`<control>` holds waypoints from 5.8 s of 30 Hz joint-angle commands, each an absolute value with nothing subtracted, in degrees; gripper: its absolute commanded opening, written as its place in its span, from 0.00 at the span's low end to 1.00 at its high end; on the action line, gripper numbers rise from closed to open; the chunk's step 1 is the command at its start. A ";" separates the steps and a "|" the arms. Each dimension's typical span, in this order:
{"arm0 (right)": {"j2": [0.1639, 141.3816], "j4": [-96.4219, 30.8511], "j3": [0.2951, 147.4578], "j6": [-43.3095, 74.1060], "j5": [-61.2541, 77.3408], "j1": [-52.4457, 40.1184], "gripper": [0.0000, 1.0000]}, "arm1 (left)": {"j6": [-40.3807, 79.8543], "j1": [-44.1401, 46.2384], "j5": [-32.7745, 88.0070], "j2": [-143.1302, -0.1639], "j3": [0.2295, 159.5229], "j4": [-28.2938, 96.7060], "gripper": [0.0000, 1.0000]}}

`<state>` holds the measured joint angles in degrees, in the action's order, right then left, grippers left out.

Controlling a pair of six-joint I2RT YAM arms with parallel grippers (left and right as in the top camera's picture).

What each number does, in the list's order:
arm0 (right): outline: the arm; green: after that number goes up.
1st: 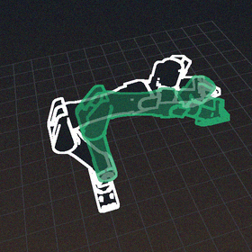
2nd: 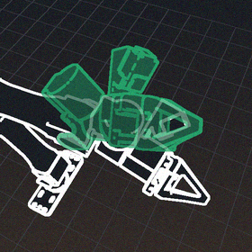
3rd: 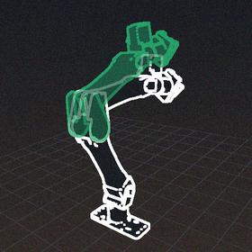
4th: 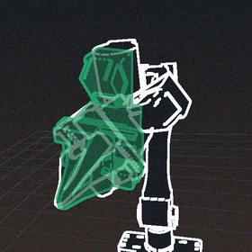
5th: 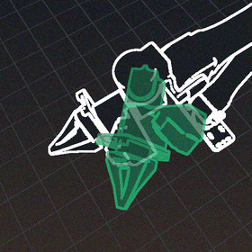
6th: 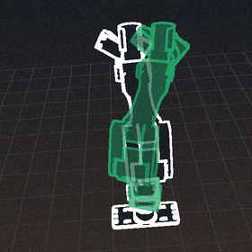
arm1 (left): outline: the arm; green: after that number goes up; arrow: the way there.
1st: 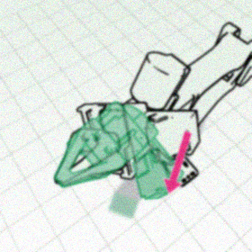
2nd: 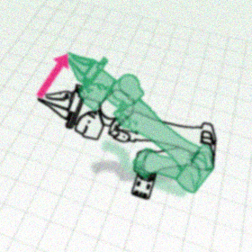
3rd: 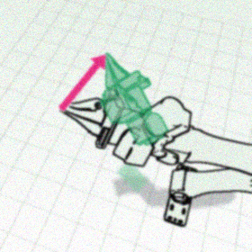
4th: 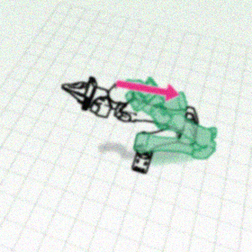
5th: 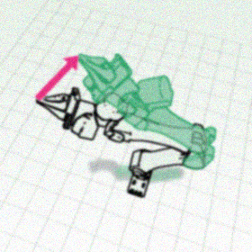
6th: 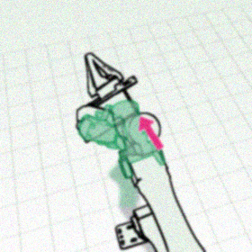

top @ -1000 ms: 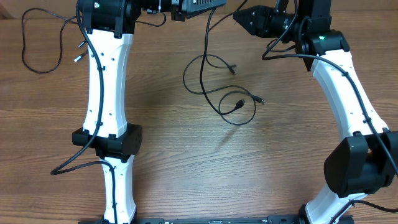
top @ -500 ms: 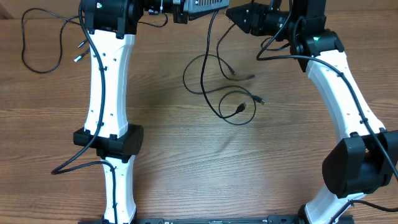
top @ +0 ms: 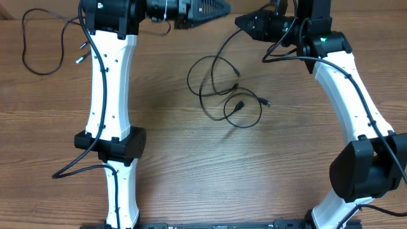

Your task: Untangle cables

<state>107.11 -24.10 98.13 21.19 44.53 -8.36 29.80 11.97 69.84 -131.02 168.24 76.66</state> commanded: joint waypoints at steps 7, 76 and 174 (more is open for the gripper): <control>106.74 -25.04 98.26 14.35 47.29 -8.21 0.04 | 16.05 11.60 44.88 -131.48 168.48 84.18 0.59; 106.74 -58.04 98.26 25.63 -17.85 -17.93 0.10 | 4.25 20.69 36.82 -131.48 168.48 83.35 0.60; 106.80 -59.59 97.84 25.74 -18.06 -15.77 1.00 | 13.82 25.85 36.42 -141.27 168.31 86.85 0.75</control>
